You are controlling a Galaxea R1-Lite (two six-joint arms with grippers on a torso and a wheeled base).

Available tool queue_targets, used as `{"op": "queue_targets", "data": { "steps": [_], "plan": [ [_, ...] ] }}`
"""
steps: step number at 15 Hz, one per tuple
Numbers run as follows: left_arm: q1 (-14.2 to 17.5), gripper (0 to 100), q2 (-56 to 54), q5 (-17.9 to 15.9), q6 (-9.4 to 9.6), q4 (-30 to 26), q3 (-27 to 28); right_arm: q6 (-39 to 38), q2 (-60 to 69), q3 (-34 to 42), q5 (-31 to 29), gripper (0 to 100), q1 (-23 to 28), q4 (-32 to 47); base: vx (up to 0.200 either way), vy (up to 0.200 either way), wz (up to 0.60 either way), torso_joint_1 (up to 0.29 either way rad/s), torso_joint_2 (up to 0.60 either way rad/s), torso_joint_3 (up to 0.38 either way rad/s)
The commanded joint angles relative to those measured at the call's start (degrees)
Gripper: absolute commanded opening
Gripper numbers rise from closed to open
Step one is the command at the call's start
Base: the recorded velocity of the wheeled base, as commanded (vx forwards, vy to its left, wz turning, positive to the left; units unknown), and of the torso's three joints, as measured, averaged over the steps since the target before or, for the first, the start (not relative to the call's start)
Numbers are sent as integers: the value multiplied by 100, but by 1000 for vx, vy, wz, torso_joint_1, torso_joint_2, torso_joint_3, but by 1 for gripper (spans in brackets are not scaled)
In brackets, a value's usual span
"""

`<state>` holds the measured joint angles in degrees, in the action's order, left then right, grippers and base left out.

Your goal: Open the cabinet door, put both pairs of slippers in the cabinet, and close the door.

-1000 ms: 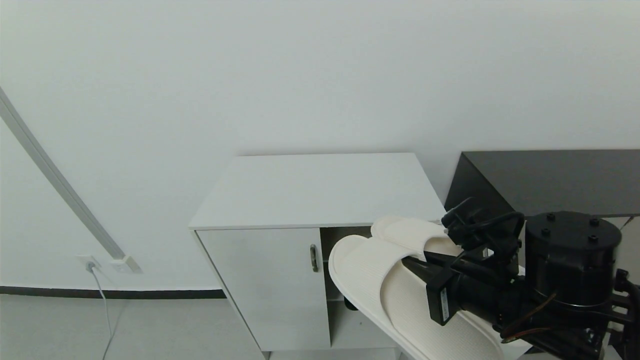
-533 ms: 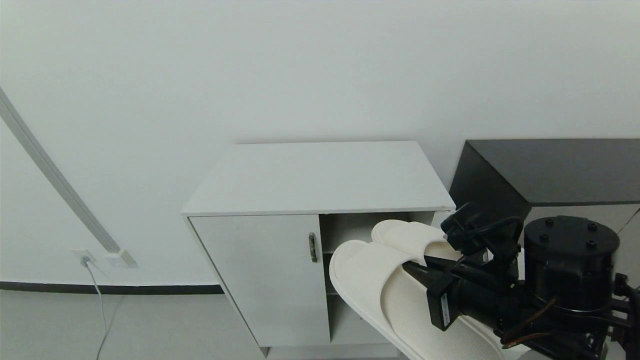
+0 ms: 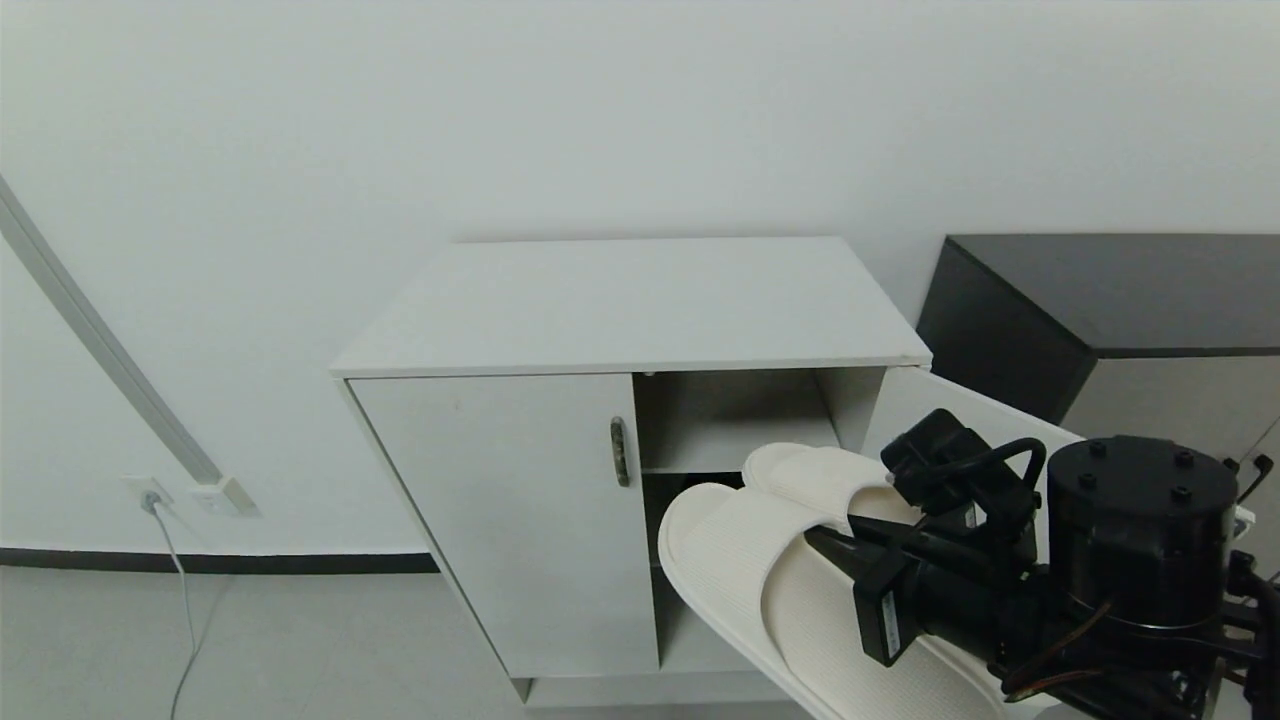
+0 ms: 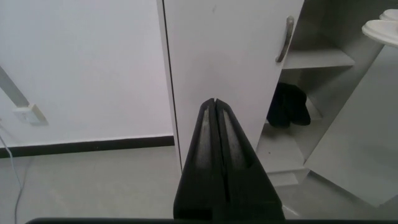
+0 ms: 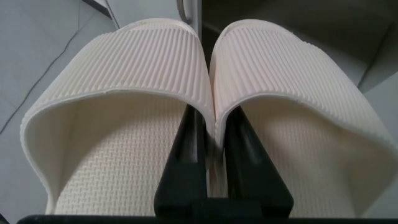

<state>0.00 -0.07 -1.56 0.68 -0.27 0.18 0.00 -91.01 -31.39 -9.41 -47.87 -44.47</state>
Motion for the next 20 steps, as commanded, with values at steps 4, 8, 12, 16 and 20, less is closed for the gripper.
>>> {"op": "queue_targets", "data": {
  "steps": [4, 8, 12, 16, 20],
  "plan": [
    [0, 0, 7, -2, -7, 0, -1, 0, -22, 10, -8, 0, -56, -9, 0, 0, 0, -195, 521, 322],
    [0, 0, 7, -2, -7, 0, -1, 0, -30, 10, 1, 0, -56, -18, 0, 0, 0, -173, 497, 323],
    [0, 0, 7, -2, -7, 0, -1, -9, -22, 19, 1, 0, -56, -53, 0, 0, 0, -146, 474, 333],
    [0, 0, 7, -2, -7, 0, -1, -9, -57, 45, 1, 0, -56, -70, 0, 0, 0, -109, 462, 348],
    [0, 0, 7, -2, -7, 0, -1, 0, -74, 89, -8, 0, -56, -141, 0, 0, 0, -52, 446, 384]
  ]
}}
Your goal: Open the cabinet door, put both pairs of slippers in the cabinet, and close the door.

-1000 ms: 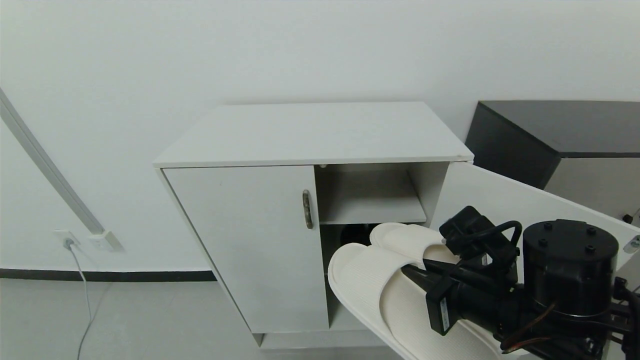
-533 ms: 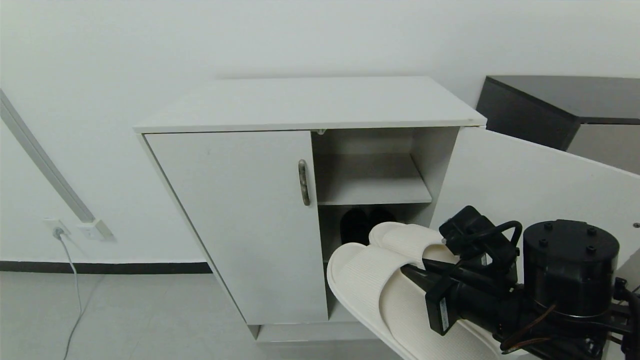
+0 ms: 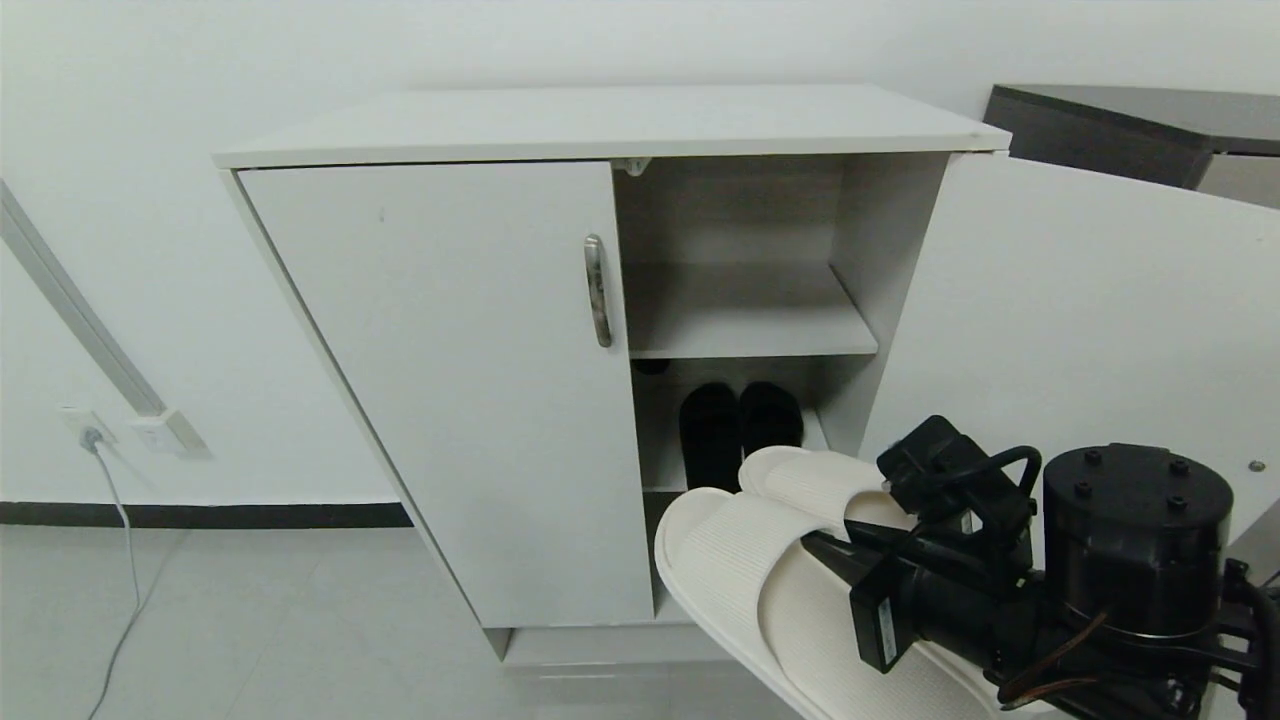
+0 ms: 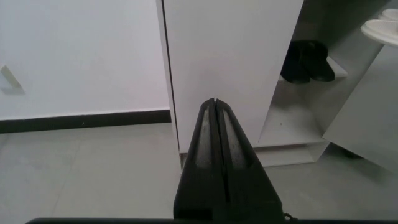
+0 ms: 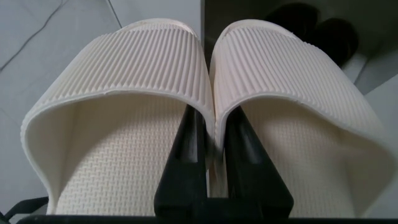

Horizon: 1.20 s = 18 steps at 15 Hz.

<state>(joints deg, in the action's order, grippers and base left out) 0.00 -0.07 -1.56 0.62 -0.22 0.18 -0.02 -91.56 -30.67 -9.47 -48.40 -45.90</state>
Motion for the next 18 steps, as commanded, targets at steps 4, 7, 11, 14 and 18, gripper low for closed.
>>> {"op": "queue_targets", "data": {
  "steps": [4, 7, 11, 14, 18],
  "plan": [
    [0, 0, 7, -2, -1, -4, -1, 2, -19, 26, -2, 0, -12, 2, 0, 0, 0, -7, 304, 305],
    [0, 0, 7, -2, -1, -4, -1, 2, -19, 44, -11, 0, -29, 2, 0, 0, 0, 0, 42, 41],
    [0, 0, 7, -2, -1, -4, -1, 2, -301, 114, -187, 0, -91, -297, 0, 0, 0, 0, 0, 0],
    [0, 0, 7, -2, -1, -4, -1, -569, -1276, -536, -2252, 0, -627, -561, 0, 0, 0, 0, 0, 0],
    [0, 0, 7, -2, -1, -4, -1, -1096, -1558, -1784, -3201, 0, -689, 705, 0, 0, 0, 0, 0, 0]
  ]
}}
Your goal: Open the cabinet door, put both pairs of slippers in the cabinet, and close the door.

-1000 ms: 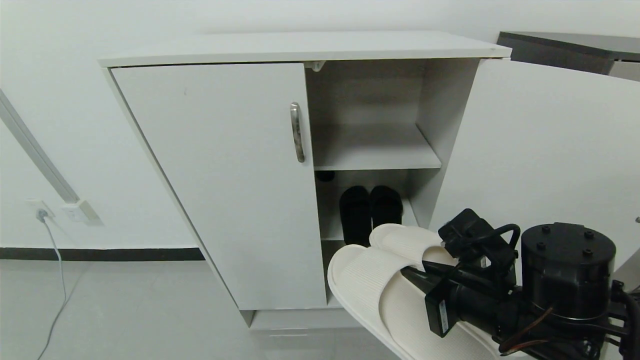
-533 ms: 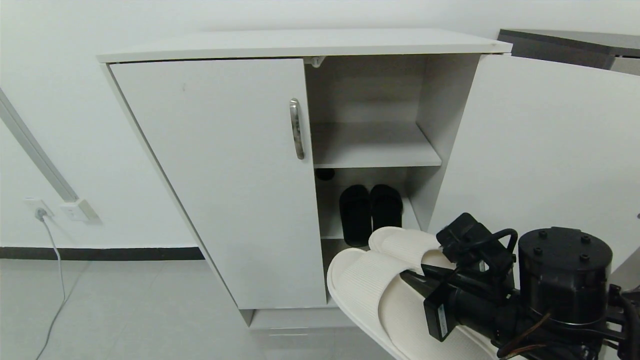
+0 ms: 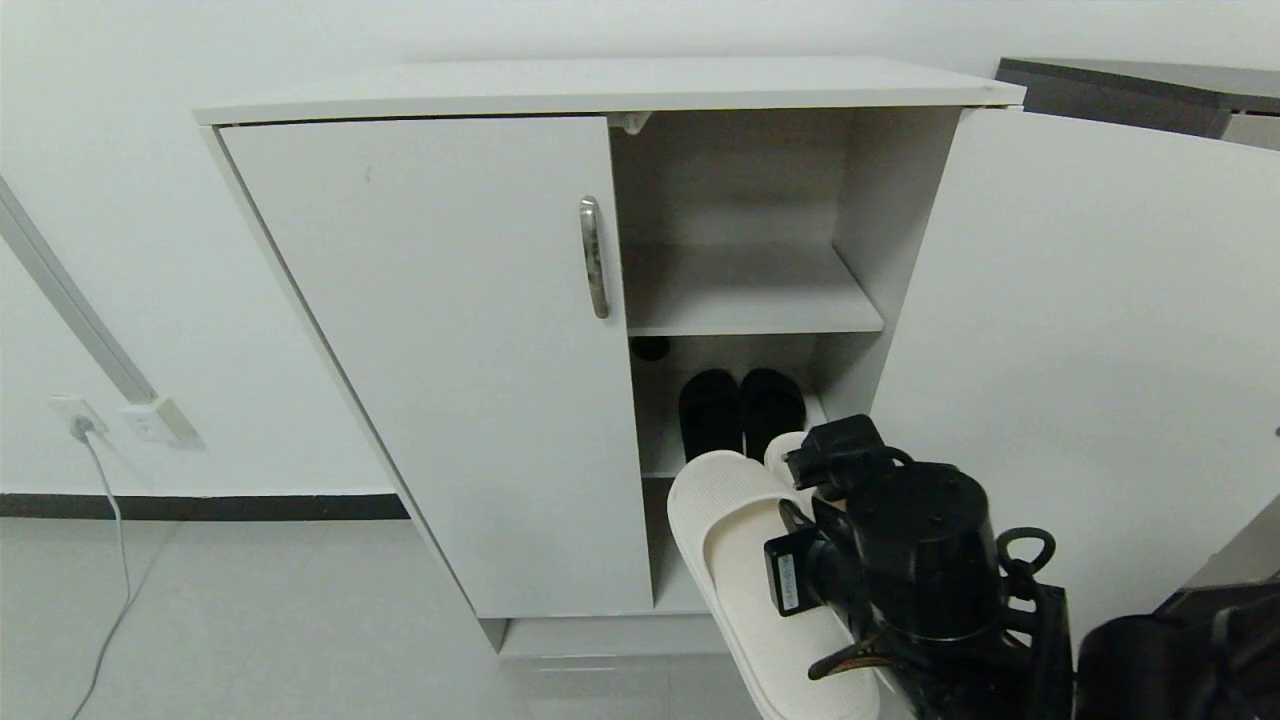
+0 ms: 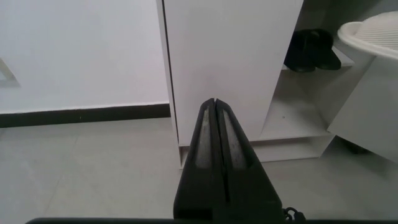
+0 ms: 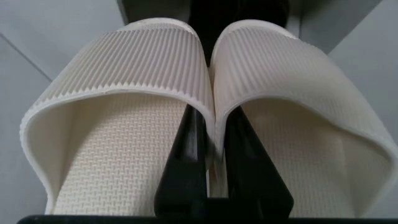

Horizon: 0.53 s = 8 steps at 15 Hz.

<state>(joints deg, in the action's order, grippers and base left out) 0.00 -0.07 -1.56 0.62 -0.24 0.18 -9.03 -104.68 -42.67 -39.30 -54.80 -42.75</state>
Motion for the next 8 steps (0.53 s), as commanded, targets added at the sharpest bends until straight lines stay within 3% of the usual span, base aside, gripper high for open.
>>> {"op": "queue_targets", "data": {
  "steps": [1, 4, 8],
  "plan": [
    [0, 0, 7, -2, -1, -2, -1, -371, -246, -954, -491, 0, -49, 804, 0, 0, 0, 0, 0, 0],
    [0, 0, 7, -2, -1, -2, -1, -415, -255, -1886, -1080, 0, -31, 1348, 0, 0, 0, 0, 0, 0],
    [0, 0, 7, -2, -1, -2, -1, 165, -290, -2721, -1150, 0, 110, 1375, 0, 0, 0, 0, 0, 0]
  ]
}}
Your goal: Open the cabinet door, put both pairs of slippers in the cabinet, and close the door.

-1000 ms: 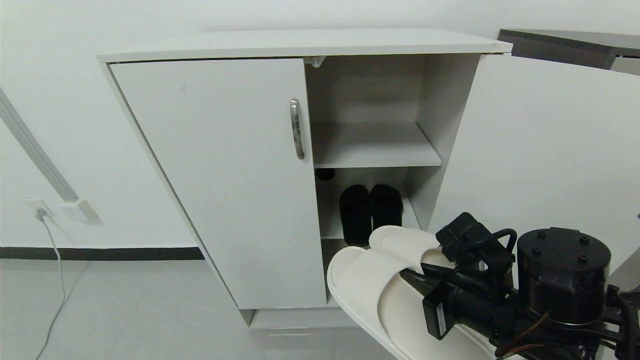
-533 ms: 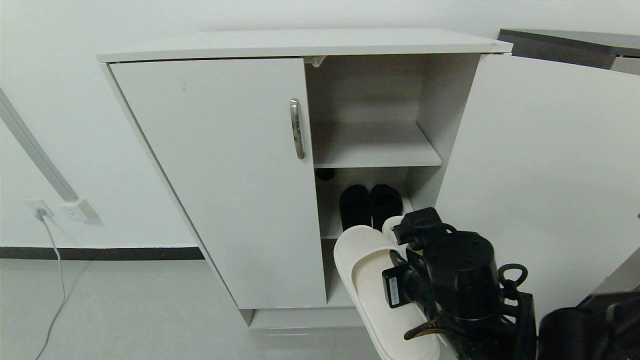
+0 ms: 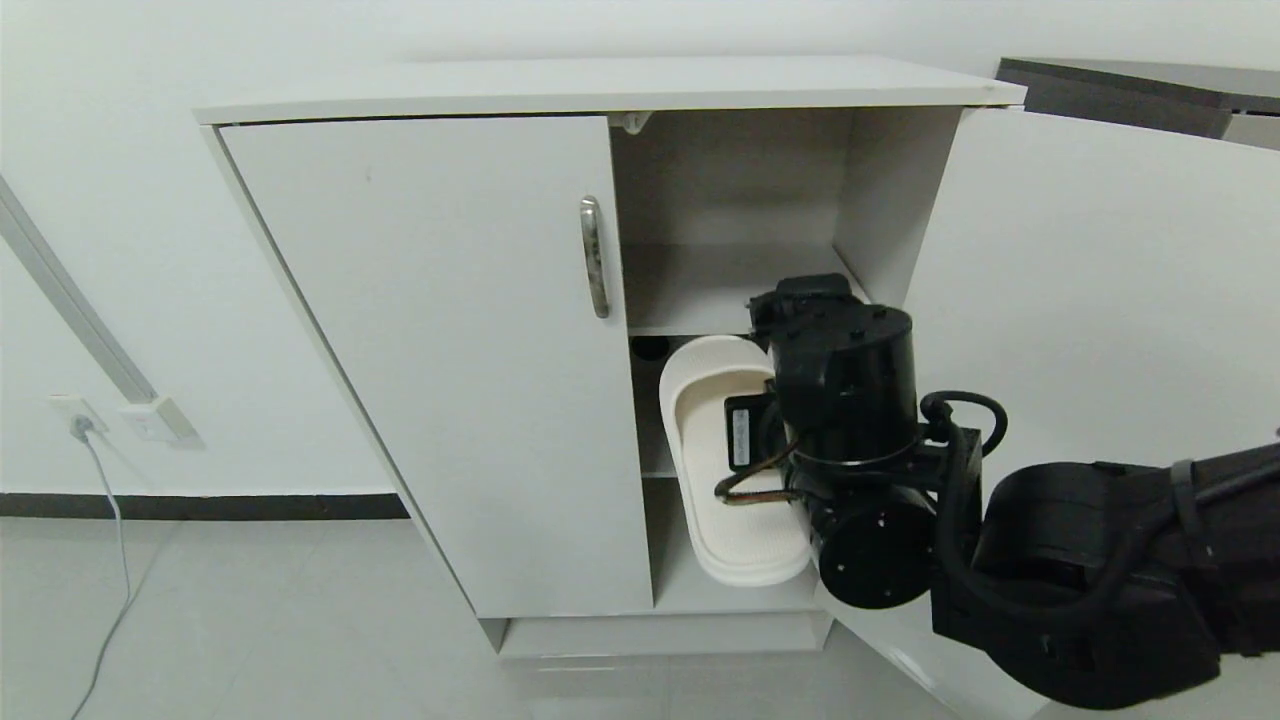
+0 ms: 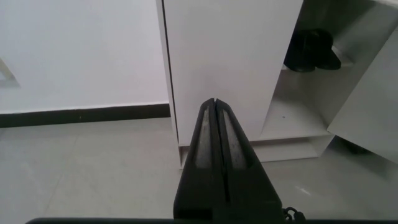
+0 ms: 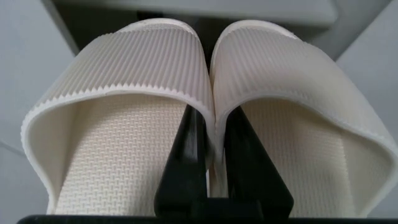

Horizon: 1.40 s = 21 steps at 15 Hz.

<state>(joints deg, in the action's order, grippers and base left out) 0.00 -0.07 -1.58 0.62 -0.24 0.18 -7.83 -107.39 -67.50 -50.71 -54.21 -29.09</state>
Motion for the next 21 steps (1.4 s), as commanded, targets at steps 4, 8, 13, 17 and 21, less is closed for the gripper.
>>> {"op": "queue_targets", "data": {
  "steps": [4, 8, 13, 17, 21],
  "plan": [
    [0, 0, 7, 0, -1, -2, -1, 211, -19, -360, 9, 0, 157, 17, 0, 0, 0, 0, 0, 0],
    [0, 0, 7, 0, -1, -2, -1, 220, -10, -440, 44, 0, 209, 114, 0, 0, 0, 0, 0, 0],
    [0, 0, 7, 0, -1, -2, -1, 220, 16, -519, 70, 0, 236, 158, 120, 0, 0, 0, 0, 3],
    [0, 0, 7, 0, -1, -2, -1, 220, 51, -545, 79, 0, 236, 228, 200, 0, 0, 7, 1, 2],
    [0, 0, 7, 0, -1, -2, -1, 220, 51, -536, 79, 0, 236, 237, 200, 0, 0, 2, 1, 2]
  ]
}}
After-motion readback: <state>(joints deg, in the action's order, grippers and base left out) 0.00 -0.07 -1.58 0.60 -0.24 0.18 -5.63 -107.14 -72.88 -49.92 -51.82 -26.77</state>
